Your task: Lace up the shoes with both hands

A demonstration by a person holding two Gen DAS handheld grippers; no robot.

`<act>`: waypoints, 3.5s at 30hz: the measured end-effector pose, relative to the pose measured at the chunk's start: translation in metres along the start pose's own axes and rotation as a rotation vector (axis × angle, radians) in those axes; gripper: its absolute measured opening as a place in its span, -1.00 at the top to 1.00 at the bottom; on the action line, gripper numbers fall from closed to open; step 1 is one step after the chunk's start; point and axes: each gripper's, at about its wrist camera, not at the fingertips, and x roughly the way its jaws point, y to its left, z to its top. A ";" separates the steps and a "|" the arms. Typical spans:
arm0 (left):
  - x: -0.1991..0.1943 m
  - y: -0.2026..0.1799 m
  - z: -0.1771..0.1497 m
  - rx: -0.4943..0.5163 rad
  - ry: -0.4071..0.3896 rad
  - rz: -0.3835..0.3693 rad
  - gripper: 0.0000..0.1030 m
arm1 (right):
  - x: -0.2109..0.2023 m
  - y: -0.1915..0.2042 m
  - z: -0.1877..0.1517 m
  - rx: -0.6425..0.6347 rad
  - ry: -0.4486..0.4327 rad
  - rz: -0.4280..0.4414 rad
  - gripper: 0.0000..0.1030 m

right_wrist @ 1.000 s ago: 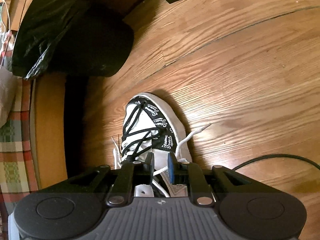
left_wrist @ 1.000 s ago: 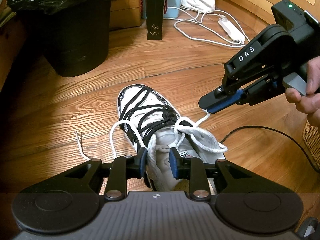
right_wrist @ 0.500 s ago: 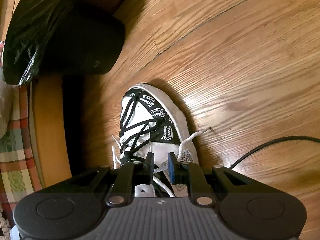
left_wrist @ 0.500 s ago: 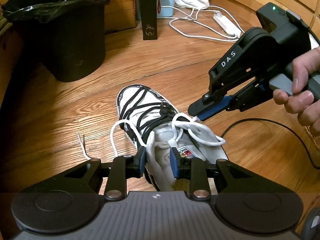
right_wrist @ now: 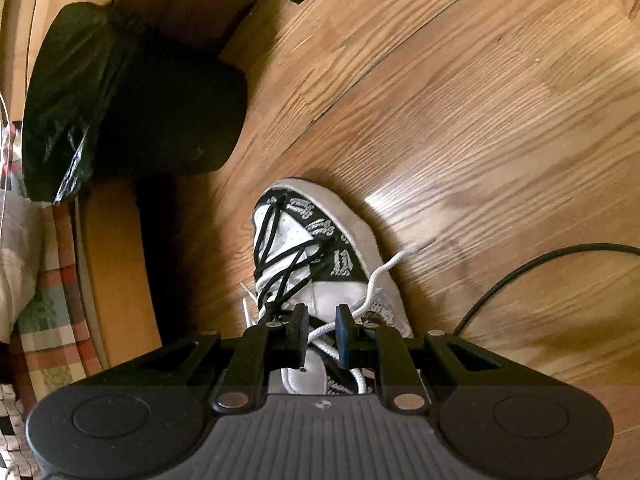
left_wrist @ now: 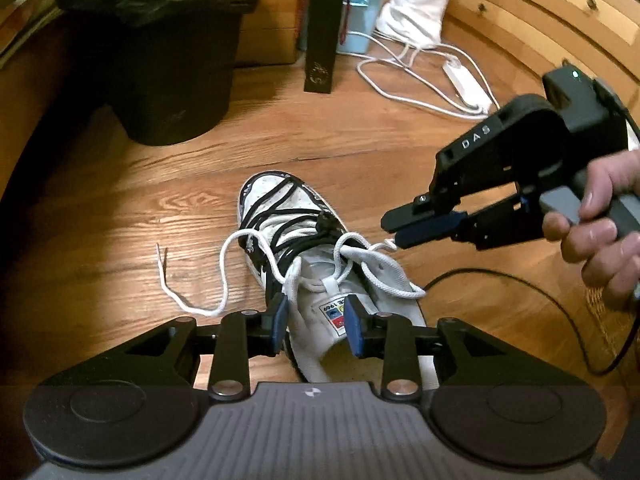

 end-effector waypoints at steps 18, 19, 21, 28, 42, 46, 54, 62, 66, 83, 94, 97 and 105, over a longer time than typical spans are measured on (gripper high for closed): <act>0.005 -0.001 -0.007 -0.033 0.004 0.002 0.35 | 0.010 -0.004 -0.009 0.041 -0.082 0.020 0.61; 0.005 0.000 -0.007 -0.033 0.004 0.001 0.35 | 0.009 -0.002 -0.009 0.032 -0.094 0.020 0.61; 0.006 0.001 -0.007 -0.038 0.004 -0.002 0.35 | 0.015 -0.002 -0.007 0.044 -0.057 0.010 0.61; 0.006 -0.001 -0.007 -0.023 0.003 0.003 0.35 | 0.029 0.001 -0.007 0.007 -0.053 0.016 0.66; 0.005 -0.004 -0.009 0.004 0.003 0.013 0.32 | 0.006 0.038 -0.005 -0.167 -0.228 0.112 0.99; 0.005 -0.004 -0.009 0.003 0.004 0.013 0.32 | 0.005 0.045 -0.002 -0.206 -0.194 0.081 0.98; 0.004 -0.001 -0.006 -0.022 0.005 0.004 0.32 | -0.003 0.070 -0.025 -0.490 -0.097 -0.049 0.62; 0.006 0.001 -0.005 -0.034 0.007 0.000 0.32 | -0.005 0.091 -0.073 -0.969 0.091 -0.214 0.59; 0.008 0.001 -0.006 -0.035 0.009 0.008 0.32 | 0.006 0.085 -0.094 -1.101 0.121 -0.311 0.59; 0.016 0.000 -0.009 -0.011 0.046 0.027 0.32 | 0.011 0.095 -0.115 -1.292 -0.069 -0.388 0.73; 0.017 0.001 -0.008 -0.014 0.046 0.024 0.32 | 0.016 0.111 -0.082 -1.241 -0.216 -0.393 0.76; 0.017 0.001 -0.008 -0.010 0.046 0.024 0.32 | 0.022 0.112 -0.076 -1.241 -0.215 -0.401 0.76; 0.014 0.002 -0.007 -0.011 0.035 0.021 0.32 | 0.007 0.093 -0.043 -0.924 -0.113 -0.284 0.66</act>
